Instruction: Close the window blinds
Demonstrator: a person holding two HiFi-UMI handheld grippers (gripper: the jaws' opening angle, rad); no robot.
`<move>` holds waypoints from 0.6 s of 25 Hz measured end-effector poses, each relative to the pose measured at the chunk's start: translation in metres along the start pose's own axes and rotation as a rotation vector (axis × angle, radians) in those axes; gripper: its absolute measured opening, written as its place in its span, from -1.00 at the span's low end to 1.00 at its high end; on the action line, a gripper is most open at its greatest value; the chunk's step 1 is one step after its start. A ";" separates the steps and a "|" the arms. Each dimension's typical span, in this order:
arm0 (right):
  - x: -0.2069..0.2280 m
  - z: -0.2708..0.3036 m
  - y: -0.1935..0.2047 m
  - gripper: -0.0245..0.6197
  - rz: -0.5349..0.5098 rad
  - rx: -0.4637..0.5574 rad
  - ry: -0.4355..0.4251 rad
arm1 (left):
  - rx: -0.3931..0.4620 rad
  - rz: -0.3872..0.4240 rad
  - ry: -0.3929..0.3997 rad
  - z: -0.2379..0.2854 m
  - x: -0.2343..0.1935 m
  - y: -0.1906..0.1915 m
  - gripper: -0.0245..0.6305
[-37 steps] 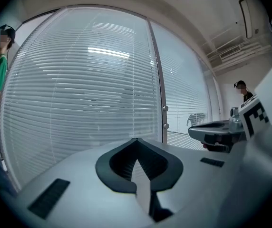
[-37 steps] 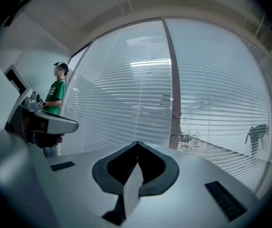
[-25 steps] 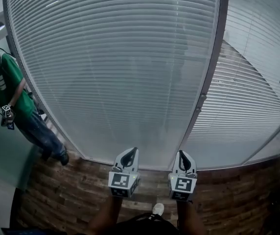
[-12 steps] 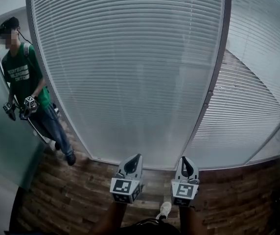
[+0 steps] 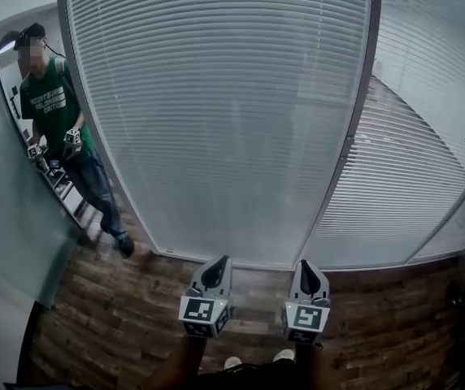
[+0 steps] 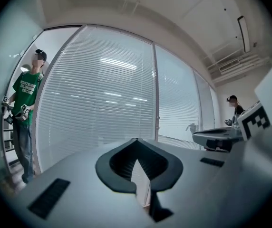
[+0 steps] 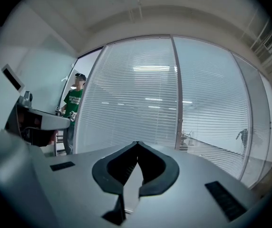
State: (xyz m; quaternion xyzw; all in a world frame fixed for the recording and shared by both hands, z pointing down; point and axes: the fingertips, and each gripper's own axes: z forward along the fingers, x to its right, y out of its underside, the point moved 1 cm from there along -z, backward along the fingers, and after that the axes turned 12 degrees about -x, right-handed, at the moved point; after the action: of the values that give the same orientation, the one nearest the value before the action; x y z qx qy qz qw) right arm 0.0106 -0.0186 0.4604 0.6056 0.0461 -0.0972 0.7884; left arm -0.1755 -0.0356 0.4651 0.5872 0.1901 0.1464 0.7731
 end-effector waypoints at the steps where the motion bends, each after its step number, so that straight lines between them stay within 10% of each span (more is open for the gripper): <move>1: 0.001 -0.001 0.001 -0.91 0.003 0.001 -0.002 | -0.010 0.003 -0.008 -0.002 0.001 0.000 -0.94; 15: 0.043 -0.039 0.028 -0.91 0.003 -0.002 -0.054 | -0.045 0.001 -0.011 -0.008 0.069 0.020 -0.94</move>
State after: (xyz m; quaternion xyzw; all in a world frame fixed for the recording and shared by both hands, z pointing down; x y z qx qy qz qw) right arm 0.0601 0.0216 0.4682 0.6019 0.0241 -0.1125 0.7903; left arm -0.1183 0.0080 0.4745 0.5706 0.1823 0.1476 0.7870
